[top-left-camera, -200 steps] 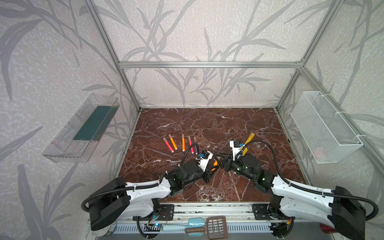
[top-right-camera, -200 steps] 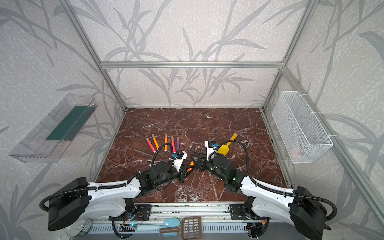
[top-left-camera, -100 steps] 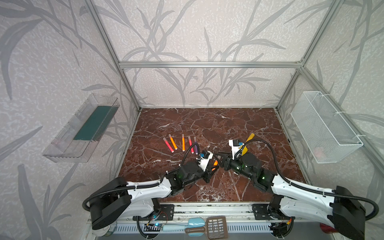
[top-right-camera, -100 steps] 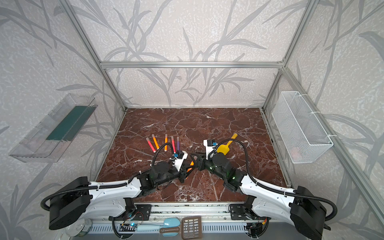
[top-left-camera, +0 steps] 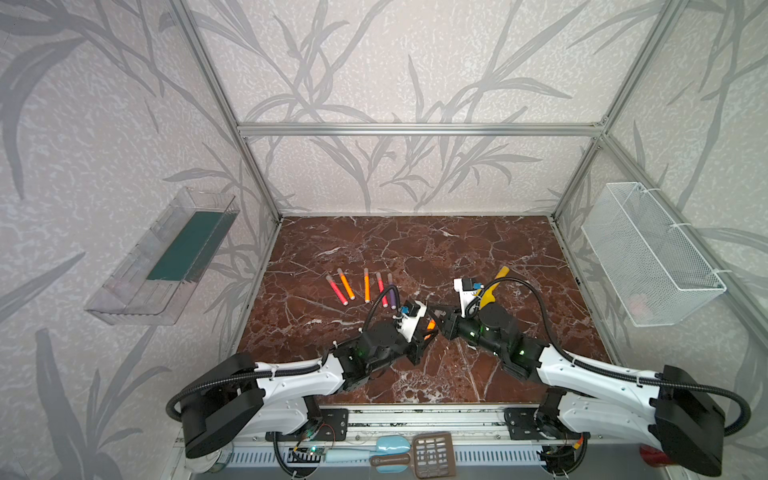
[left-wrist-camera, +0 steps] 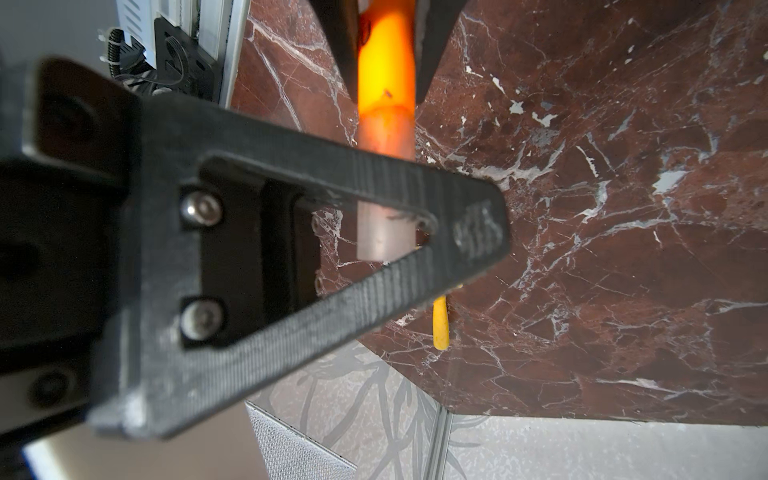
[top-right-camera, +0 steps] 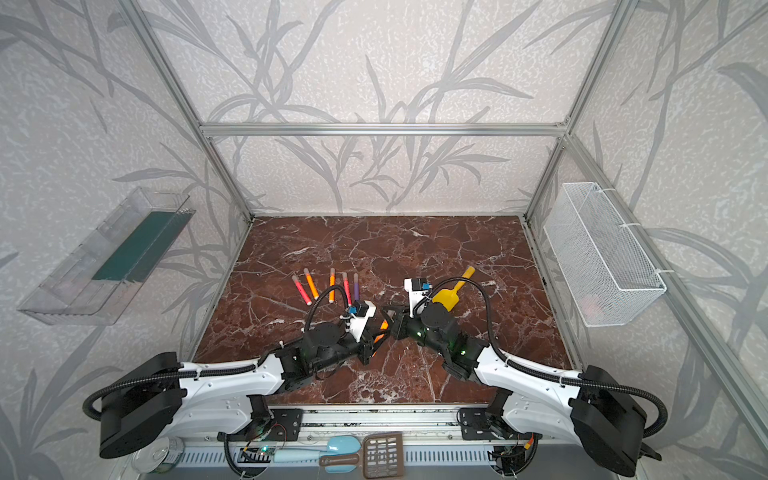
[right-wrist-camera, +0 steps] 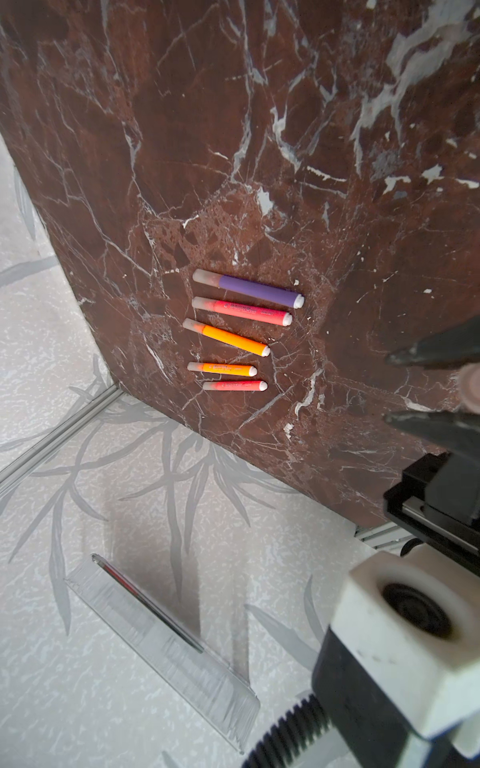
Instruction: Insert the pens into the pen caps
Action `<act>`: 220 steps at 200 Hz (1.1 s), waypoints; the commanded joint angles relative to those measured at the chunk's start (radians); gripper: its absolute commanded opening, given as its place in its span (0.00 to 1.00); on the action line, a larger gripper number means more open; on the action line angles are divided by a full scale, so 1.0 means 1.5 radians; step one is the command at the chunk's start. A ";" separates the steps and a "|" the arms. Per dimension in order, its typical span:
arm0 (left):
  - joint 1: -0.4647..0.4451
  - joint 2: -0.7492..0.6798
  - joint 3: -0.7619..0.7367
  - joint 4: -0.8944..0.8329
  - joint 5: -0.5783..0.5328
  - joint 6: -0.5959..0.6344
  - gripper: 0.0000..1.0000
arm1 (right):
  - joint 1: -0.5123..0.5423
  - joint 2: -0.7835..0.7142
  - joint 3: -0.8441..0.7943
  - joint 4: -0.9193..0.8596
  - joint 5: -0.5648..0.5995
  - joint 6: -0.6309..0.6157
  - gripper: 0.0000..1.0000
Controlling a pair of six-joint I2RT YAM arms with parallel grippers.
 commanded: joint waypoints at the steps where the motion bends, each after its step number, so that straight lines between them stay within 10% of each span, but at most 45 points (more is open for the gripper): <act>1: -0.001 -0.009 0.029 -0.006 -0.064 0.010 0.00 | 0.007 0.006 0.010 0.015 -0.025 -0.011 0.01; 220: 0.032 -0.108 0.219 -0.034 -0.171 0.166 0.00 | 0.158 0.019 -0.061 0.076 0.002 -0.036 0.00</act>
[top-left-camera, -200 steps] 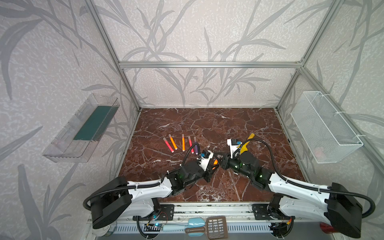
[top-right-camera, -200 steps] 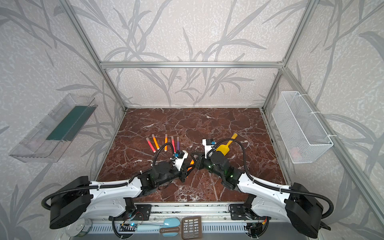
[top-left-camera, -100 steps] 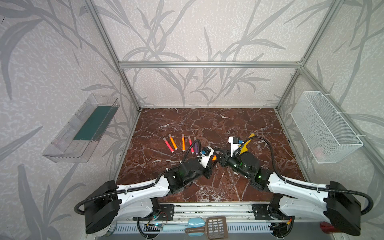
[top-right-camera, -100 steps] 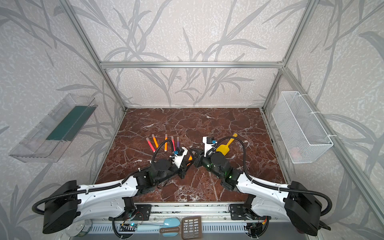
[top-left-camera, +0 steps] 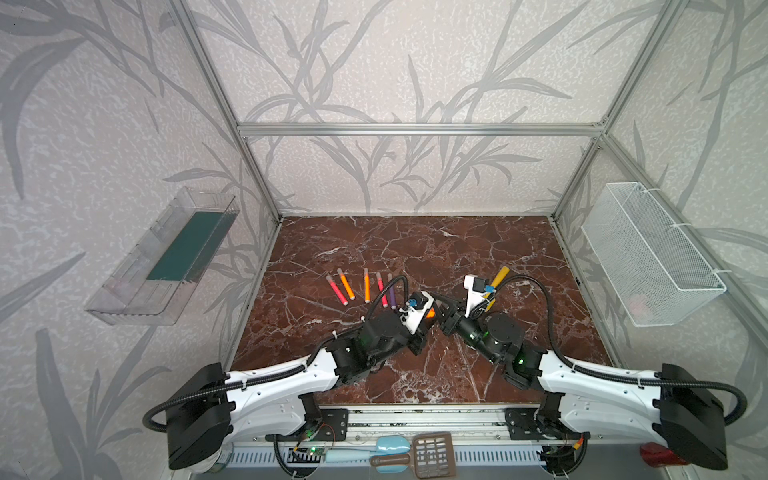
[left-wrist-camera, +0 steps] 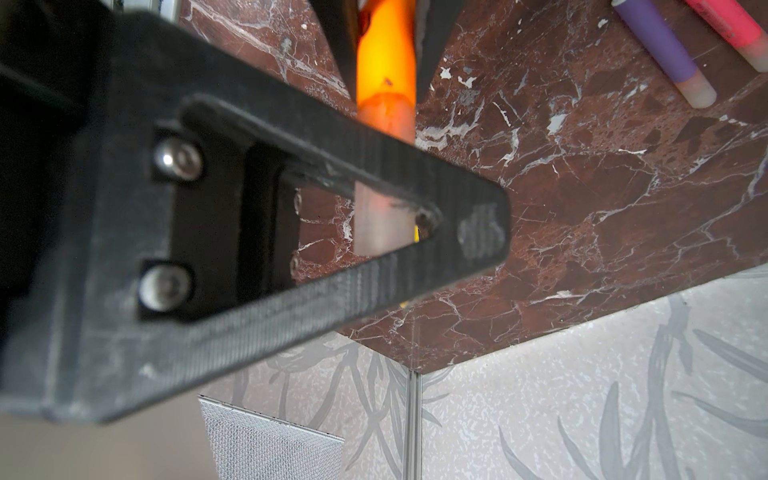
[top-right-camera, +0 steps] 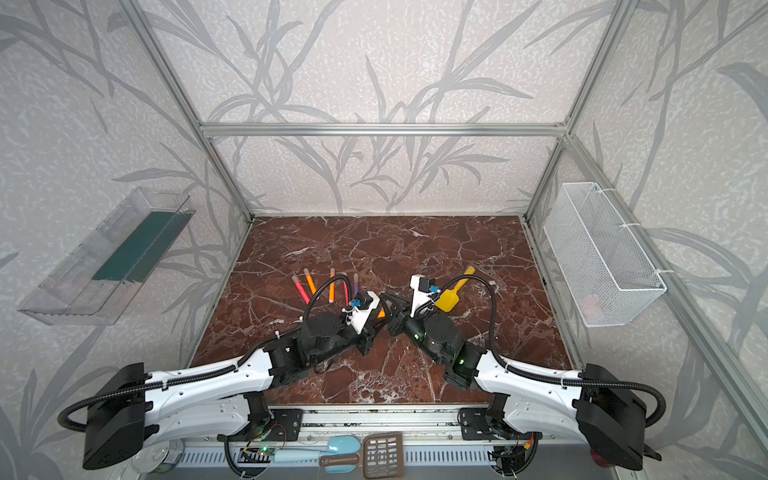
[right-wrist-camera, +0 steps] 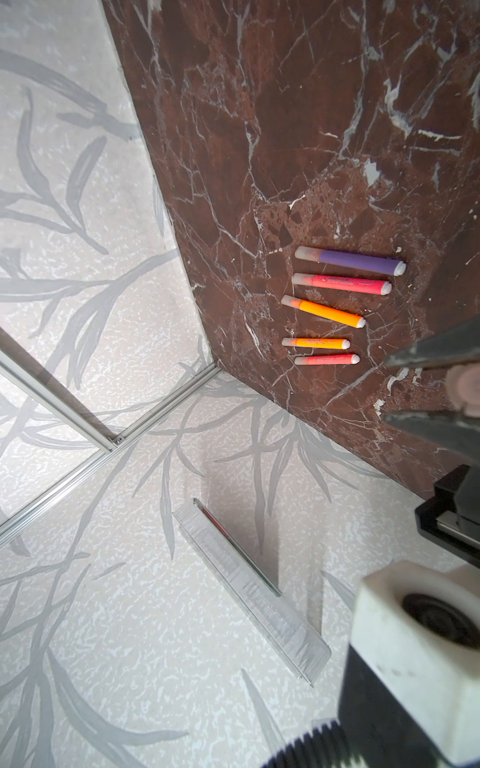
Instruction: Insert the pens into the pen caps
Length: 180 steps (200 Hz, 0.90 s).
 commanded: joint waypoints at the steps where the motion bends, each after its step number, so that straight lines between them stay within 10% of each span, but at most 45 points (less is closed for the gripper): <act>1: 0.038 -0.035 0.091 0.178 -0.080 0.015 0.00 | 0.076 0.028 -0.040 -0.095 -0.173 0.000 0.00; 77: 0.042 -0.079 0.054 0.230 -0.073 0.034 0.00 | 0.171 0.105 -0.052 -0.022 -0.149 0.030 0.00; 133: 0.042 -0.094 0.019 0.223 -0.052 0.019 0.00 | 0.171 -0.097 -0.058 -0.190 0.032 -0.024 0.00; 158: 0.042 -0.072 -0.019 0.228 -0.026 -0.002 0.00 | 0.166 -0.177 -0.062 -0.219 0.110 -0.079 0.18; 180: 0.041 -0.033 -0.063 0.255 -0.003 -0.029 0.00 | 0.139 -0.242 -0.043 -0.295 0.145 -0.108 0.55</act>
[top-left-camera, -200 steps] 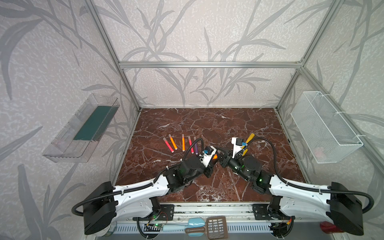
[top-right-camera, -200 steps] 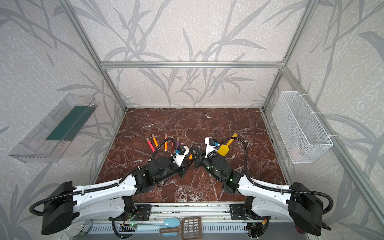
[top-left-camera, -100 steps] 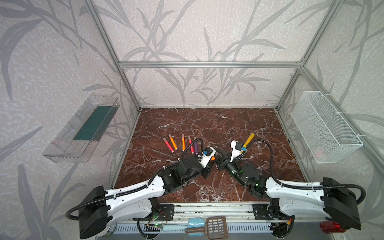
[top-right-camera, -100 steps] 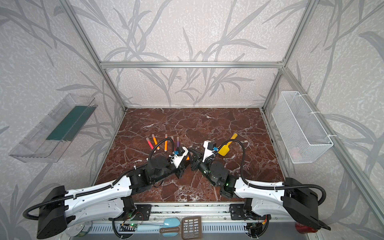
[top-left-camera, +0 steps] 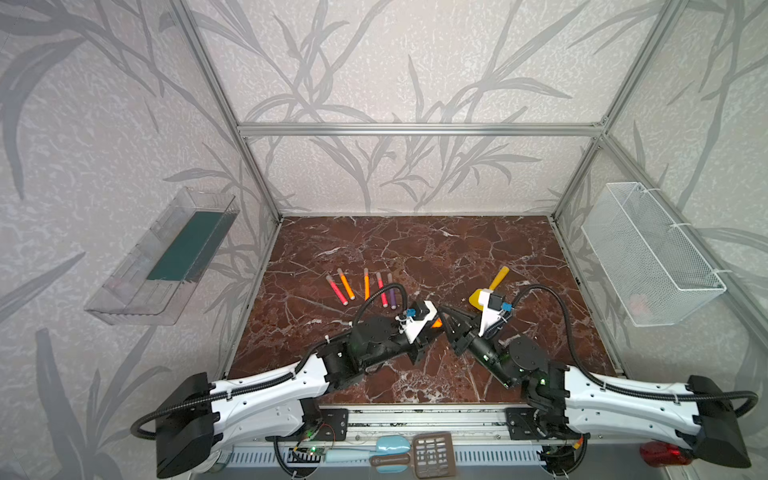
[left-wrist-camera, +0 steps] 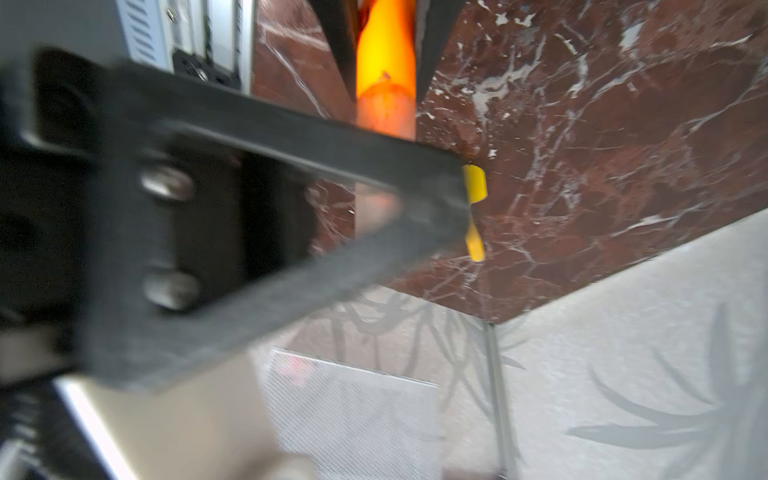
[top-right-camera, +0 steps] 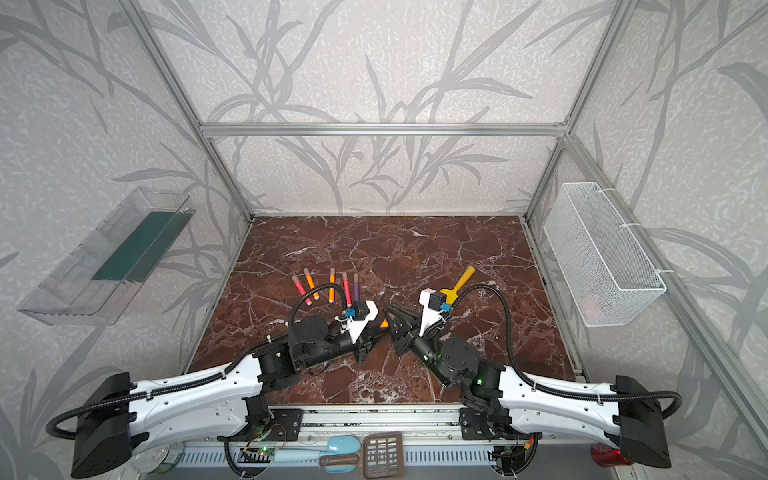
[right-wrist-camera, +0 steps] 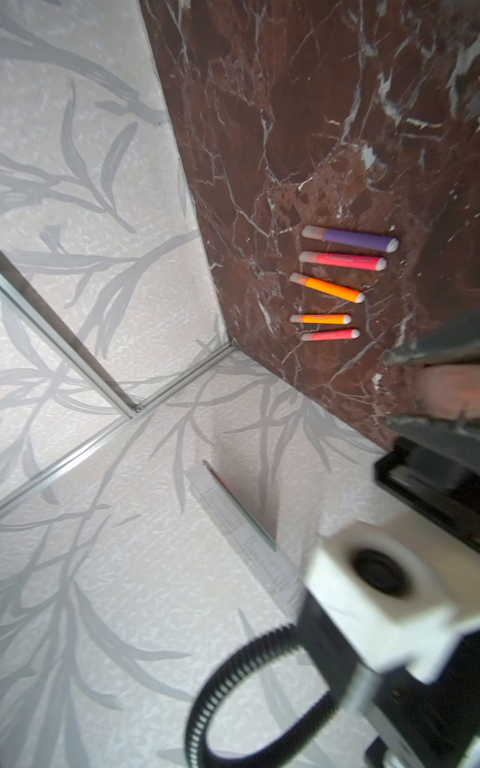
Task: Insert the pens into the pen caps
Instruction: 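Withdraw the right gripper while the left carries the capped marker to the row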
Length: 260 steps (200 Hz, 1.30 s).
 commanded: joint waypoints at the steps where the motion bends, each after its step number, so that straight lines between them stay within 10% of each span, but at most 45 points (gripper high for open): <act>1: 0.032 0.022 -0.027 0.159 -0.098 -0.055 0.00 | -0.004 -0.058 -0.010 -0.179 0.016 -0.051 0.56; 37: 0.033 0.100 -0.110 0.228 -0.153 -0.117 0.00 | -0.053 -0.178 -0.004 -0.299 0.095 -0.088 0.83; 104: 0.050 0.303 0.005 0.104 -0.248 -0.229 0.00 | -0.170 -0.346 -0.123 -0.320 0.343 -0.222 0.91; 159: 0.077 0.373 0.096 -0.004 -0.254 -0.286 0.00 | -0.371 -0.334 -0.126 -0.396 0.200 -0.147 0.91; 260: 0.151 0.484 0.227 -0.126 -0.205 -0.319 0.00 | -0.394 -0.183 -0.074 -0.365 0.129 -0.140 0.90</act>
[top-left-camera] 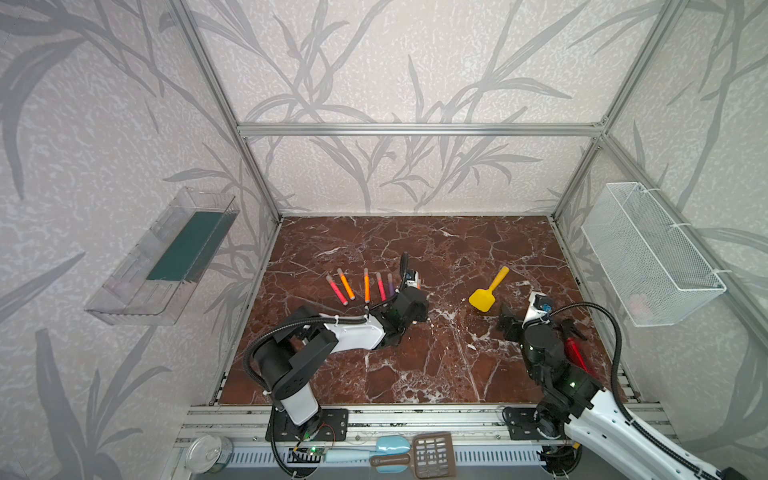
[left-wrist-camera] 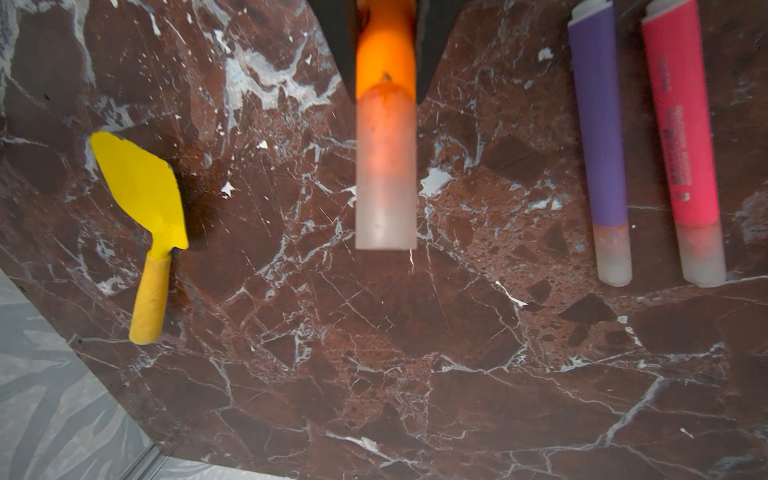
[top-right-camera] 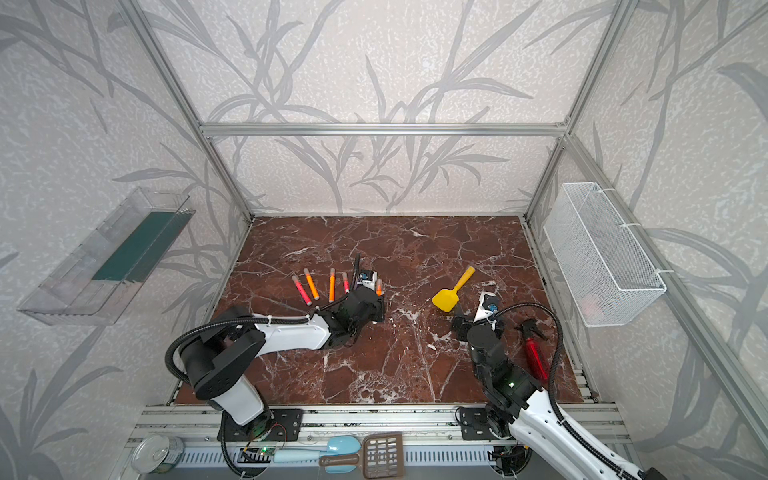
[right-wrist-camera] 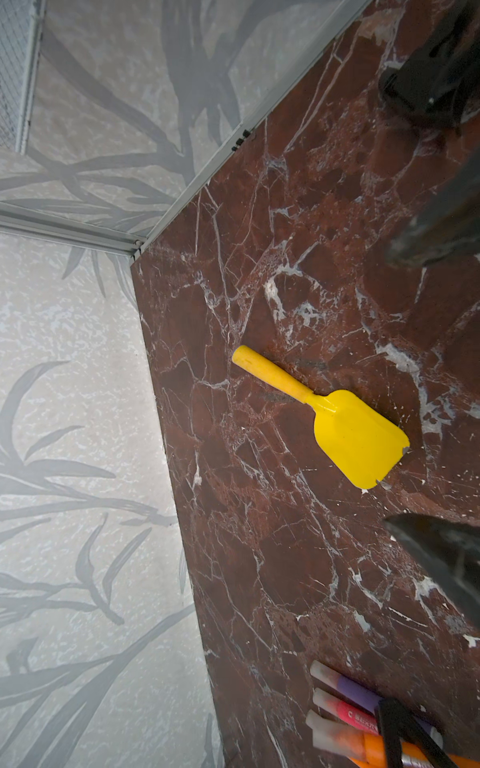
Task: Insert the pens into the pen caps
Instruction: 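Withdraw the right gripper while the left carries the capped marker to the row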
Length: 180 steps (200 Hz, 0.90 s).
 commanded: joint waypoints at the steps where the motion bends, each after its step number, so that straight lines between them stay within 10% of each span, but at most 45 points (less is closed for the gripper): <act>1: 0.021 0.029 0.041 -0.048 0.022 -0.026 0.00 | -0.003 0.021 0.031 0.016 -0.021 0.005 0.90; 99: 0.067 0.163 0.173 -0.163 0.017 -0.048 0.00 | -0.004 0.072 0.060 0.071 -0.082 0.007 0.91; 180: 0.095 0.144 0.185 -0.198 0.007 -0.033 0.40 | -0.013 0.081 0.074 0.055 -0.110 -0.027 1.00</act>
